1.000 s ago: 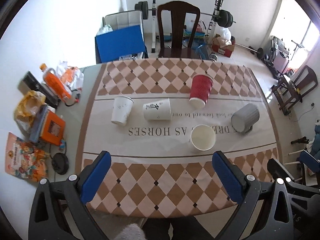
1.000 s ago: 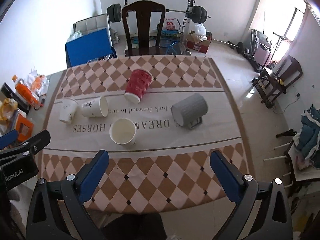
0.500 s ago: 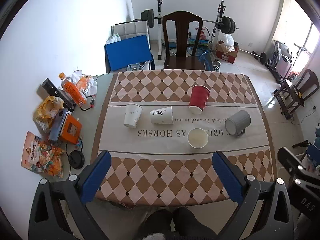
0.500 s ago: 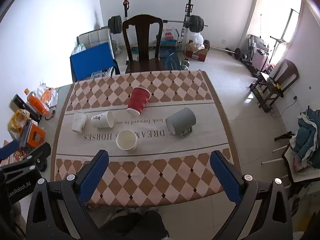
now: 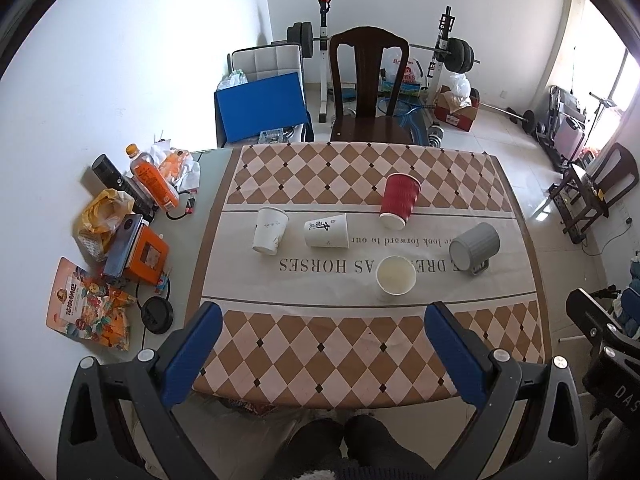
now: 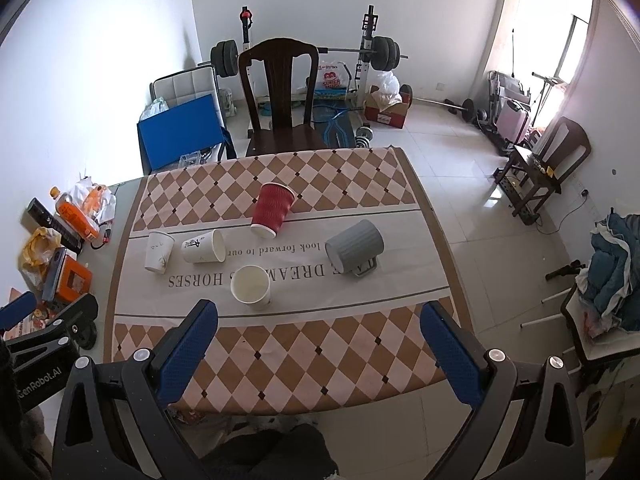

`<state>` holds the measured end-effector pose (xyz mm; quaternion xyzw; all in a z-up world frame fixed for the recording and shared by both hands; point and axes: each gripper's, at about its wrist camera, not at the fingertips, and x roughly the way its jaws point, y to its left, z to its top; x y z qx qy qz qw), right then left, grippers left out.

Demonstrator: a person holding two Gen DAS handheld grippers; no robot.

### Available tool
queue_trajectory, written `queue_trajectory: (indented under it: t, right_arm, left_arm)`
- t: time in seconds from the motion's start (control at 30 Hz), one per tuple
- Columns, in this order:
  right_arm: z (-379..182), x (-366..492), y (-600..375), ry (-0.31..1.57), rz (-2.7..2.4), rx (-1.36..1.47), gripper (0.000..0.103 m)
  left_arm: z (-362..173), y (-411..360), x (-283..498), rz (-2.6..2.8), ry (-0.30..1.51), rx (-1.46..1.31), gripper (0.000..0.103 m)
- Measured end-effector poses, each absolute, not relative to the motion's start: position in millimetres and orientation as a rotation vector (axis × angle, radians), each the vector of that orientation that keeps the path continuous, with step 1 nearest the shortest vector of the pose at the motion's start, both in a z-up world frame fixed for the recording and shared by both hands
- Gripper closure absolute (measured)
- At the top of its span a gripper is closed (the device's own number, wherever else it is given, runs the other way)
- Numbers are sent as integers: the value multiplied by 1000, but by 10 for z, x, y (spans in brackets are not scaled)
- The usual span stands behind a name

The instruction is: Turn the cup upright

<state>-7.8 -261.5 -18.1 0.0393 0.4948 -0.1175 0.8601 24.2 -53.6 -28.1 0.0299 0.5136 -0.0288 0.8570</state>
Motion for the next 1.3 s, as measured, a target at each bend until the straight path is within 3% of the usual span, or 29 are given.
queue_trajectory:
  t: [1.3]
  right_arm:
    - [-55,-112,-2404,1041,-209,77,1]
  left_arm:
    - [-135,-479,147,-22,1072,46,0]
